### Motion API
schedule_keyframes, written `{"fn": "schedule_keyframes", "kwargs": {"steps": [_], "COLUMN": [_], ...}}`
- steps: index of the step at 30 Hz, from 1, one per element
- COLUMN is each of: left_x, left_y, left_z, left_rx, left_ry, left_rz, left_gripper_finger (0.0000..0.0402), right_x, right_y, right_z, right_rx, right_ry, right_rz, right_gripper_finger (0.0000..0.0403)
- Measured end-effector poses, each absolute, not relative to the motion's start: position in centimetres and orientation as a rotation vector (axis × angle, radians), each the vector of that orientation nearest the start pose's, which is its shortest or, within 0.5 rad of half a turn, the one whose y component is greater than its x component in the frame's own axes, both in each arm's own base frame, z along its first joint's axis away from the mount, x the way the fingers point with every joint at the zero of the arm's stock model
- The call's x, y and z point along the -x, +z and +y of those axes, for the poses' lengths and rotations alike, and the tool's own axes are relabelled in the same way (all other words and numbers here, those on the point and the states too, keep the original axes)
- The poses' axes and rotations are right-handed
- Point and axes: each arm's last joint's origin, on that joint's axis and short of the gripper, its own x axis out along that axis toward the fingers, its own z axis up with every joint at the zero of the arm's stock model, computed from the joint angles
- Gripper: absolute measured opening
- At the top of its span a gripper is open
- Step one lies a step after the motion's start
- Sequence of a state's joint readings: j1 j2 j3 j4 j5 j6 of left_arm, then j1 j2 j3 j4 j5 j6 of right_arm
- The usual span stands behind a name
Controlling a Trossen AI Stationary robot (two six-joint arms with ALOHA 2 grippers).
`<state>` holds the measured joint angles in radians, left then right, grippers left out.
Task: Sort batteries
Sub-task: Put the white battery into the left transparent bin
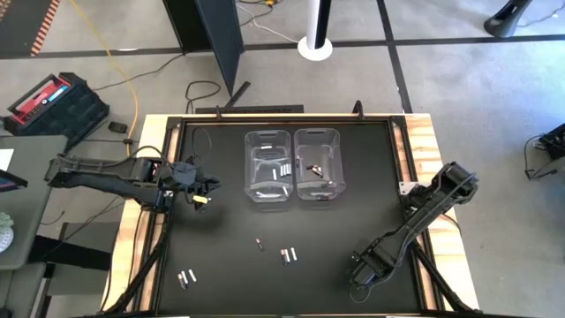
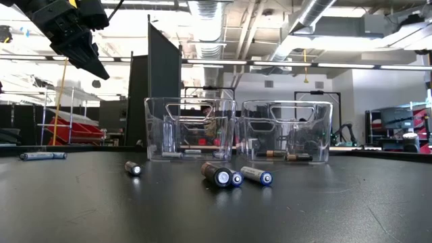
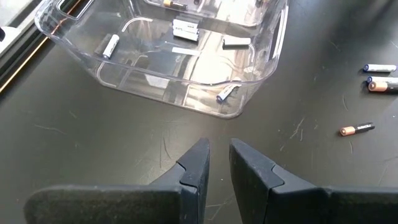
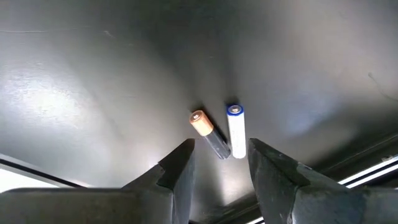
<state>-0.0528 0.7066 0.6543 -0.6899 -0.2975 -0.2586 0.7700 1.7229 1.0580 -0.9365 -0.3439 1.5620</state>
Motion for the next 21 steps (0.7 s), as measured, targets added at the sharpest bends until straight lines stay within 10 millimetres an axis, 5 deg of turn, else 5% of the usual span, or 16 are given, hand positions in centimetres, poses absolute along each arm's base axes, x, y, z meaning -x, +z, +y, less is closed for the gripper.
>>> {"fn": "schedule_keyframes", "kwargs": {"steps": [21], "left_x": [-13.76], "left_y": [25.75], "left_z": [0.12], "left_rx": [0.126], "left_ry": [0.329], "left_rz": [0.695], "left_gripper_finger": [0.0056], "right_x": [-20.21], "right_y": [16.56], "right_z": [20.96], "right_rx": [-0.764], "right_ry": [-0.518], "right_rz": [1.793], "right_gripper_finger": [0.0163]}}
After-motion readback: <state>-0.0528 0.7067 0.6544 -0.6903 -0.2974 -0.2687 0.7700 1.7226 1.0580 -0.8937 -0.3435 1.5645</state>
